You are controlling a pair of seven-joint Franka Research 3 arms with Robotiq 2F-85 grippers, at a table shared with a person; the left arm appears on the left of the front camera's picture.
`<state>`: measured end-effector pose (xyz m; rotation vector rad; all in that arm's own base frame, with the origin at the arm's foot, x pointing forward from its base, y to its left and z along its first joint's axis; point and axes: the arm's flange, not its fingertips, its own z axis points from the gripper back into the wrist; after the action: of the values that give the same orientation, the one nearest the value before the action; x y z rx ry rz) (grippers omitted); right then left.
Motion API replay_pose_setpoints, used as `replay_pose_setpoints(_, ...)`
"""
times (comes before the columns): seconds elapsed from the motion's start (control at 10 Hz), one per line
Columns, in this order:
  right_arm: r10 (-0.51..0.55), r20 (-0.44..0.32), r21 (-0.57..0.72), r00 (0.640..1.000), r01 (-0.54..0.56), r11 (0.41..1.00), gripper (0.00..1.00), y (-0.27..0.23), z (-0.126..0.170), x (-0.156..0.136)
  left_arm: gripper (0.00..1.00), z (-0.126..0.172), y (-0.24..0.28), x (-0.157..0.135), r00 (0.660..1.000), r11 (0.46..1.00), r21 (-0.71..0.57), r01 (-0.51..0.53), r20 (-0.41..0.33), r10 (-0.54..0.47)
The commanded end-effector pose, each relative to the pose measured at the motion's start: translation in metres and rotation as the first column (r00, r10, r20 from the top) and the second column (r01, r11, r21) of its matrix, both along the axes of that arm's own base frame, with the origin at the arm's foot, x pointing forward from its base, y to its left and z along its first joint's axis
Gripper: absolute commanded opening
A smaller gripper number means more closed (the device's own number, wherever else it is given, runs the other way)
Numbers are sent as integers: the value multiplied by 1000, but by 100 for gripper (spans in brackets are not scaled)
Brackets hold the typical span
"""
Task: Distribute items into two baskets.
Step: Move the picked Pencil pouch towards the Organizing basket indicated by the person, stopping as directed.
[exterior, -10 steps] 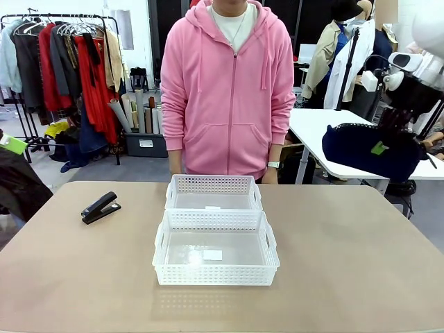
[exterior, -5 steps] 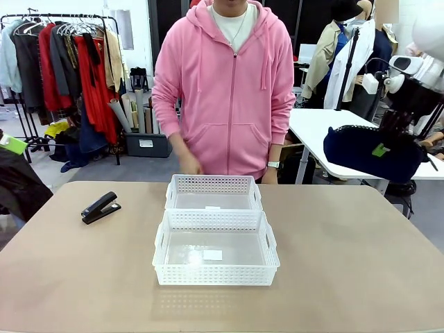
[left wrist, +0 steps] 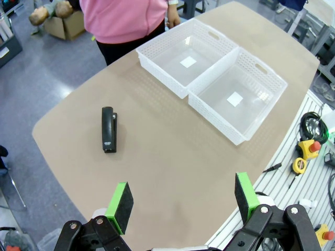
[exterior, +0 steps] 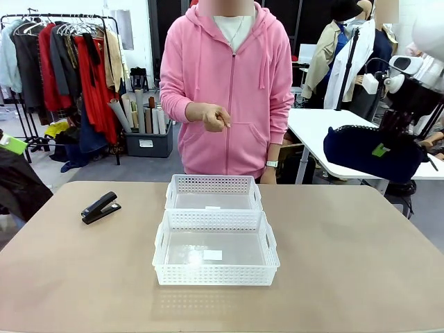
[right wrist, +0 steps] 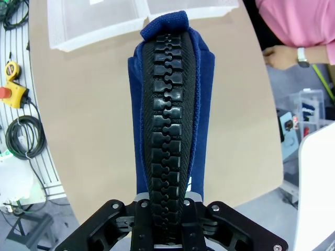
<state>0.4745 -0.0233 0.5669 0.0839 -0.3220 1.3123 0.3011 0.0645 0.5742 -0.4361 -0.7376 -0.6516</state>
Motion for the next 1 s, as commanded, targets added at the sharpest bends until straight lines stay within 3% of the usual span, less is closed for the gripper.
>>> replay_pose_setpoints(0.0,-24,7,-3,1000,24,1000,0,3,3,0,100,0,-1,1,1000,1000,-13,8,7,-8)
replay_pose_setpoints(0.9,-24,7,-3,1000,24,1000,0,3,3,0,100,0,-1,1,1000,1000,-13,8,7,-8)
